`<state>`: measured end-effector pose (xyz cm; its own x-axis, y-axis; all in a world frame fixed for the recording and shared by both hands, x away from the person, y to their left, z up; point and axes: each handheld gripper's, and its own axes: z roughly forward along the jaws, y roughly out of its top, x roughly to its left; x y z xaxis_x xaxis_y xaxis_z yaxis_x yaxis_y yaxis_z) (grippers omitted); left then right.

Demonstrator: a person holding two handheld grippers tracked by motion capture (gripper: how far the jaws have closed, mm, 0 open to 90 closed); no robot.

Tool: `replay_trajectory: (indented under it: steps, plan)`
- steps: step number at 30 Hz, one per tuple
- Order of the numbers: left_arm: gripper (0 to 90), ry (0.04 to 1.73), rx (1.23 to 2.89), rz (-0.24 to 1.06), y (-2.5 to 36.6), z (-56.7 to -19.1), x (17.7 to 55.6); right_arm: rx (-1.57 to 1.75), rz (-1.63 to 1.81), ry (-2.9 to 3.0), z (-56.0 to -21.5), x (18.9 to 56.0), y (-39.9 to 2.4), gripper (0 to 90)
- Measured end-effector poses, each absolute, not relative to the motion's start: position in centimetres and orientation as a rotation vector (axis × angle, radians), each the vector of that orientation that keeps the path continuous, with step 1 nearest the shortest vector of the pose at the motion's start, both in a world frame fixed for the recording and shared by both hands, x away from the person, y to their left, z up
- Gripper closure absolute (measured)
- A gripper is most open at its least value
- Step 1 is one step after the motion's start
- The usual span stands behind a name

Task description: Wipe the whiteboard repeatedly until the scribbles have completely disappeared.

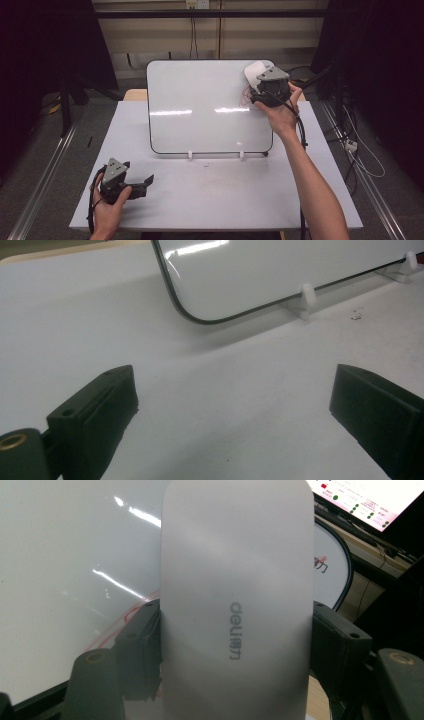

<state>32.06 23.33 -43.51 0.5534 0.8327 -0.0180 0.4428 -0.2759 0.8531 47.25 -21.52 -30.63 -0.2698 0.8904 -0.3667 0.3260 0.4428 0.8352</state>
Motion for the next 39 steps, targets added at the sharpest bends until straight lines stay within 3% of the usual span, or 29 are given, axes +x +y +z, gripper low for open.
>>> replay_trajectory:
  steps: [39]
  plan:
    - [5.1, 1.031, 1.906, 0.564, 23.39, -43.45, 31.90, 1.050, 0.771, 1.810, -31.51, 47.61, -20.93, 31.3]
